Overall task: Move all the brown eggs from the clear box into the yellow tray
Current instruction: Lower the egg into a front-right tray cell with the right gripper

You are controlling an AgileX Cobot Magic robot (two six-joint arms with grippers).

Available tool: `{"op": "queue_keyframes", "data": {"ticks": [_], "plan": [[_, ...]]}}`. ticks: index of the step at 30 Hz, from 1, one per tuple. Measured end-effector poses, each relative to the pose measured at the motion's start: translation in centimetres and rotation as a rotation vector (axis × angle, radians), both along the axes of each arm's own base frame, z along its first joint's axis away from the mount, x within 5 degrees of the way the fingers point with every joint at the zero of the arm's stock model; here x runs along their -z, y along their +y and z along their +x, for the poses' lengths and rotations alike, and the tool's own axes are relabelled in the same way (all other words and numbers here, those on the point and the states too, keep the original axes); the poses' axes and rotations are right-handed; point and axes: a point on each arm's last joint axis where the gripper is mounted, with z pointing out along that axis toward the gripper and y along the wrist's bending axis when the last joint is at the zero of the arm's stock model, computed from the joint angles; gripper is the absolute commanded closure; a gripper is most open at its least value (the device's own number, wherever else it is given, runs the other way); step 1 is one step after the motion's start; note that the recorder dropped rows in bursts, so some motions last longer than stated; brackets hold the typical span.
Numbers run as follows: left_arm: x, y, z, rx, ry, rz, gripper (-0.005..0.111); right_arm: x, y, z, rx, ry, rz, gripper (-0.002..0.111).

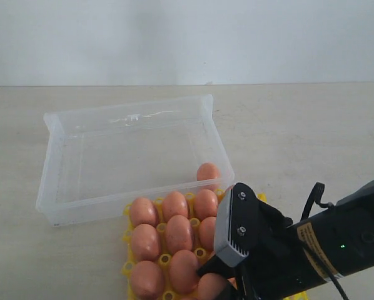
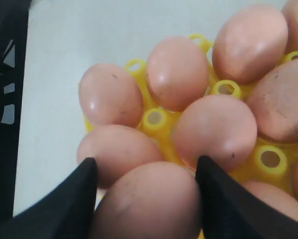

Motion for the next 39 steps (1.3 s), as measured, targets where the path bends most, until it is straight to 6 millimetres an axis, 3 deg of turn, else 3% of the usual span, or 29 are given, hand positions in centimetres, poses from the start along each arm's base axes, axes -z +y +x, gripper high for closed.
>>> {"op": "queue_keyframes", "data": {"ticks": [14, 16, 20, 22, 39], "plan": [[0.0, 0.0, 0.0, 0.0, 0.0, 0.0, 0.103, -0.09, 0.05, 0.26, 0.026, -0.029, 0.019, 0.107], [0.0, 0.0, 0.0, 0.0, 0.0, 0.0, 0.103, -0.09, 0.05, 0.26, 0.026, -0.029, 0.019, 0.098], [0.0, 0.0, 0.0, 0.0, 0.0, 0.0, 0.103, -0.09, 0.05, 0.26, 0.028, -0.027, 0.019, 0.071], [0.0, 0.0, 0.0, 0.0, 0.0, 0.0, 0.103, -0.06, 0.02, 0.29, 0.031, -0.029, 0.014, 0.064], [0.0, 0.0, 0.0, 0.0, 0.0, 0.0, 0.103, 0.18, -0.24, 0.53, 0.064, -0.031, -0.022, 0.064]]}}
